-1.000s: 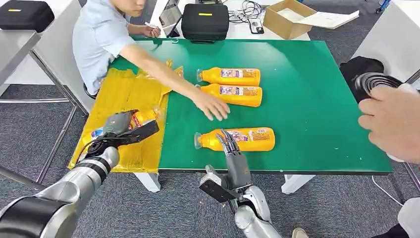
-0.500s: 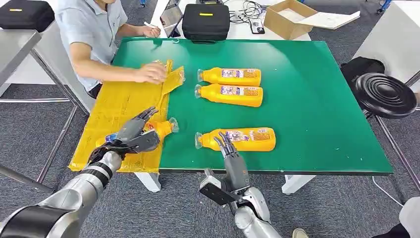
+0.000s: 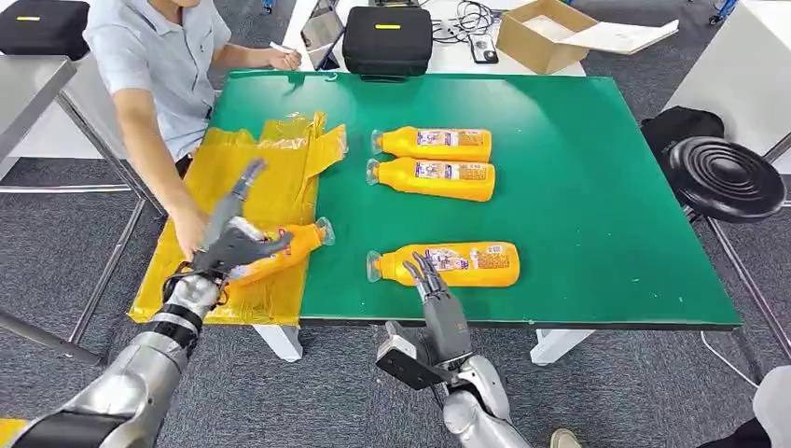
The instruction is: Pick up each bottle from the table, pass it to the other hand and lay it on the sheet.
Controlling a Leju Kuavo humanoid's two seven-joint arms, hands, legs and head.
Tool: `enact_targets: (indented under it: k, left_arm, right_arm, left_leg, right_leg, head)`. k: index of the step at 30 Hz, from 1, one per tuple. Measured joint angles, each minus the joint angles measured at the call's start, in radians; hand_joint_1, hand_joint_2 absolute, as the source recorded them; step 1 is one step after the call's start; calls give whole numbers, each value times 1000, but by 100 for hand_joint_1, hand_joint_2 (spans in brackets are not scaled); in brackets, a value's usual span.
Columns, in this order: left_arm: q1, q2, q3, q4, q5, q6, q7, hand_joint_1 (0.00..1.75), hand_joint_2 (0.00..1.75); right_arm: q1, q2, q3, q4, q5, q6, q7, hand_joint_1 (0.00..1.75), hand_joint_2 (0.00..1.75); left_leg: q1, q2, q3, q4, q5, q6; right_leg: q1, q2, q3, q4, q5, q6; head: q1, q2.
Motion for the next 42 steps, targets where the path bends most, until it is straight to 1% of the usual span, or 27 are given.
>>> enact_targets:
  k: [6,12,15,19,22,24,26,31,34,36,37,42]
  left_arm:
    - [46,-7,19,-140,16,-11,5,0,175]
    - [63,-7,23,-192,20,-13,5,0,175]
    - [72,-17,43,-219,126,-11,-7,0,175]
    - [84,-33,67,-300,283,-41,24,0,175]
    - [101,-43,68,-372,365,-101,48,0,175]
    - [120,-58,67,-429,407,-134,63,0,175]
    - [142,-74,61,-487,439,-150,78,0,175]
    - [174,-100,34,-587,469,-153,92,0,175]
    - [194,-116,23,-626,519,-182,98,0,175]
    - [210,-125,1,-652,513,-173,98,0,175]
    - [215,-129,-8,-659,513,-165,99,0,175]
    - [220,-138,-36,-667,537,-149,111,0,175]
  right_arm:
    - [3,-1,0,0,0,-2,0,0,0]
    - [3,-1,0,0,1,-2,0,0,0]
    - [3,-1,0,0,3,-8,1,0,0]
    - [3,-1,0,0,16,-21,10,0,0]
    - [-2,-10,0,0,96,-77,67,0,0]
    - [-27,-34,0,0,224,-120,148,0,0]
    - [-70,-64,-5,5,327,-127,217,0,0]
    - [-152,-115,-26,29,371,-126,241,0,0]
    - [-198,-139,-28,60,494,-125,342,0,0]
    - [-249,-158,-29,99,527,-118,366,0,0]
    - [-271,-163,-29,116,540,-109,379,0,175]
    - [-346,-177,-28,210,615,-93,435,0,175]
  left_leg:
    - [0,0,0,0,0,0]
    - [0,0,0,0,0,0]
    - [0,0,0,0,0,0]
    - [0,0,0,0,0,0]
    - [0,0,0,0,0,0]
    - [-1,0,0,0,0,0]
    - [-2,0,0,0,0,0]
    - [-2,0,0,1,1,1]
    - [-2,0,0,1,1,1]
    - [-2,0,0,1,1,1]
    - [-2,0,0,1,1,1]
    - [-2,0,0,1,1,1]
  right_leg:
    - [0,0,0,0,0,0]
    - [0,0,0,0,0,0]
    - [0,0,0,0,0,0]
    - [0,0,0,0,0,0]
    - [0,0,0,0,0,0]
    - [-1,0,0,0,0,0]
    - [-2,0,0,0,1,1]
    - [-2,0,0,0,1,1]
    - [-2,0,0,0,1,2]
    - [-2,0,0,0,1,2]
    - [-2,0,0,0,1,2]
    - [-2,0,0,0,1,2]
  head:
    - [0,0]
    - [0,0]
    - [0,0]
    - [0,0]
    - [0,0]
    - [0,0]
    - [0,0]
    - [0,0]
    - [0,0]
    - [0,0]
    - [0,0]
    - [0,0]
